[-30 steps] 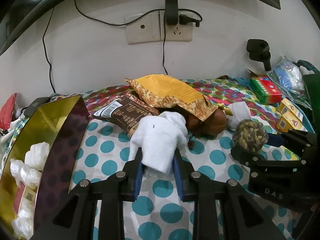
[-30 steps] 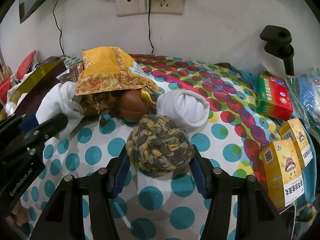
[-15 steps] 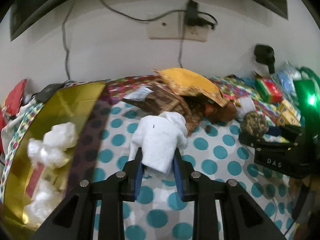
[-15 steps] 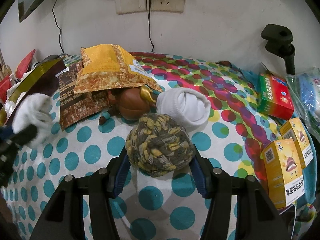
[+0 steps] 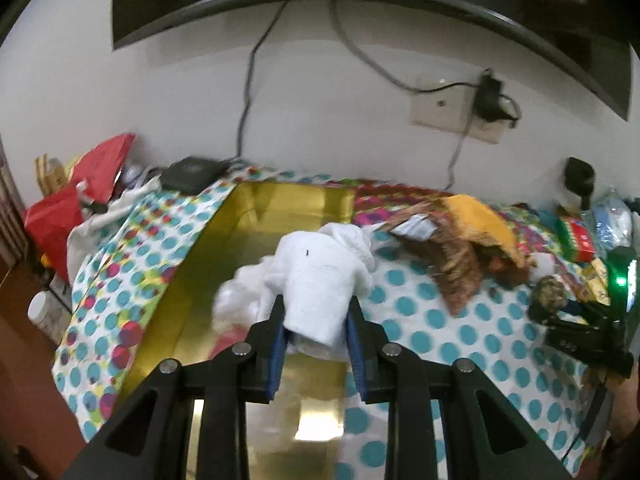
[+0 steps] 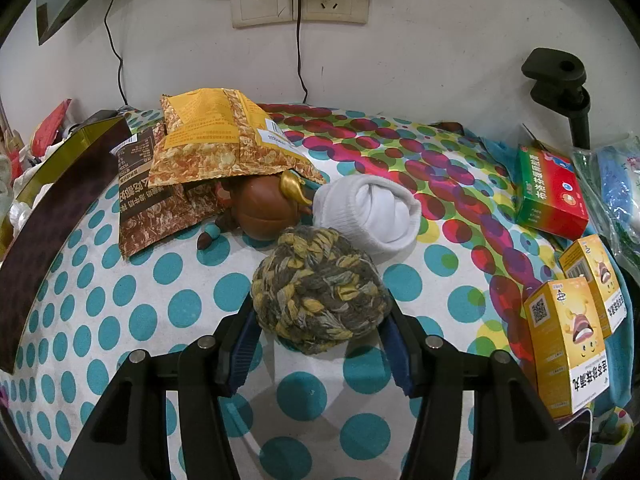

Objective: Organize objects
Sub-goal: 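Carry the white towel roll into the gold tray and open the left gripper, then carry the woven rope ball into the gold tray and open the right gripper, then grasp the white sock roll on the bedspread with the right gripper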

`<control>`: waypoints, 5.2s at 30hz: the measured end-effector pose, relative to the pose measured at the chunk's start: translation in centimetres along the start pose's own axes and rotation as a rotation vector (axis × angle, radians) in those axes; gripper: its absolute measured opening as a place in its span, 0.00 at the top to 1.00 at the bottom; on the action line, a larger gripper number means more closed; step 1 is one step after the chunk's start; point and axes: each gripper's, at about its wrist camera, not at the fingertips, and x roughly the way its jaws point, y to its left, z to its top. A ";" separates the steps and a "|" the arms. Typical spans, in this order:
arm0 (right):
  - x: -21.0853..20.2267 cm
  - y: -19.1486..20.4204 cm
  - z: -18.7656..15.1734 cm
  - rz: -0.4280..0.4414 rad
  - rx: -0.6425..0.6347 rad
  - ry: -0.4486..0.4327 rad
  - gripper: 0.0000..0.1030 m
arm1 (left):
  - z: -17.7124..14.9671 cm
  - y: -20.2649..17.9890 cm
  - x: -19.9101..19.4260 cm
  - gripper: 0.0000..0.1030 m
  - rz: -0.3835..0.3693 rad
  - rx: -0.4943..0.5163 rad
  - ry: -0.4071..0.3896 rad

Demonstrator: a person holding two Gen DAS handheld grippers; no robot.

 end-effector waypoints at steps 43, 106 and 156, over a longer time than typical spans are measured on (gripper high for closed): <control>-0.2 -0.2 0.3 -0.015 -0.009 0.006 0.50 | -2.9 2.7 2.6 0.62 0.028 0.003 0.132; -4.3 30.6 2.9 0.243 -0.557 -0.090 0.49 | -7.4 16.2 -5.7 0.49 -0.006 -0.328 0.043; 2.1 -2.5 4.2 0.010 0.055 -0.061 0.48 | -2.3 -19.3 8.1 0.49 -0.421 0.204 0.174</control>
